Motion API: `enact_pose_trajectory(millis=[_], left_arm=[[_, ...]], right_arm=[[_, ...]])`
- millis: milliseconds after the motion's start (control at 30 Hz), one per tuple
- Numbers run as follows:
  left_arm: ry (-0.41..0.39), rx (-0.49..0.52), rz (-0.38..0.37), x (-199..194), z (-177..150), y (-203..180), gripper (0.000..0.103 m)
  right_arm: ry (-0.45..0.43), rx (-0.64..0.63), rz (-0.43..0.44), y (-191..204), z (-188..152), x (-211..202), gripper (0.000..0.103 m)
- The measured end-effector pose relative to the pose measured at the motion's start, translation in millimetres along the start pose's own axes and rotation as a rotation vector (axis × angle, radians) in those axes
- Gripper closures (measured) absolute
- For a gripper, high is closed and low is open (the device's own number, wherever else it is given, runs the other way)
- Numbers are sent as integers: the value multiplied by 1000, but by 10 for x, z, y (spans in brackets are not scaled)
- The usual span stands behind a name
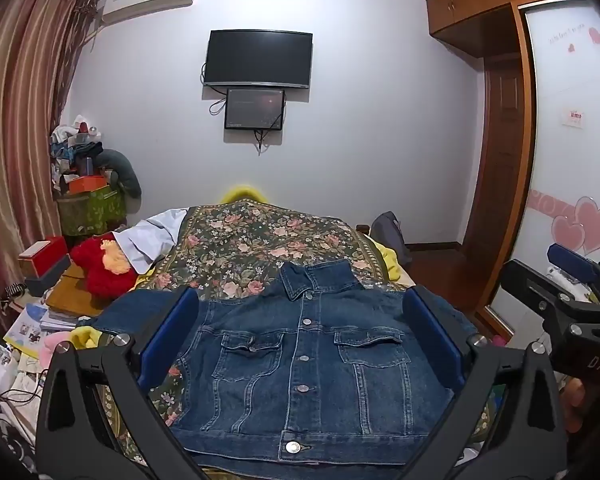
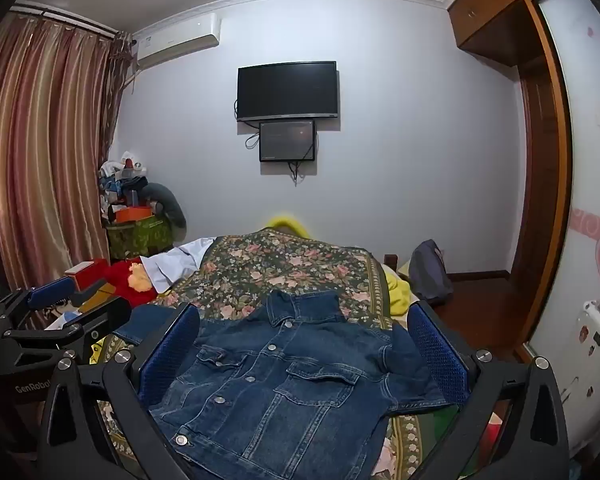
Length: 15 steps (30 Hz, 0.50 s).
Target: Fold large clothes
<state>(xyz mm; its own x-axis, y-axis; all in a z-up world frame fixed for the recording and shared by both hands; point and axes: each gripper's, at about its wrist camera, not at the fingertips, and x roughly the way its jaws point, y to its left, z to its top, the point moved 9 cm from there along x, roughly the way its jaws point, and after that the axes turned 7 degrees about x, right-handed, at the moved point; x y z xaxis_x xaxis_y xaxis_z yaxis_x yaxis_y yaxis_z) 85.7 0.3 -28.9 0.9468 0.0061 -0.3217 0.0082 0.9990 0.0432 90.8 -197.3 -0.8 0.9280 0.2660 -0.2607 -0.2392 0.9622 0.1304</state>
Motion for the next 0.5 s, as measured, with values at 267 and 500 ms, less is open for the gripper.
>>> enact_pose_trajectory(millis=[267,500], left_arm=[[-2,-10,2,-33,-1,1,0],[4,-6,13,20,-53,49,0]], right_arm=[[12,-1,-2,2,-12,8,0],[14,2,1,16,-17,21,0]])
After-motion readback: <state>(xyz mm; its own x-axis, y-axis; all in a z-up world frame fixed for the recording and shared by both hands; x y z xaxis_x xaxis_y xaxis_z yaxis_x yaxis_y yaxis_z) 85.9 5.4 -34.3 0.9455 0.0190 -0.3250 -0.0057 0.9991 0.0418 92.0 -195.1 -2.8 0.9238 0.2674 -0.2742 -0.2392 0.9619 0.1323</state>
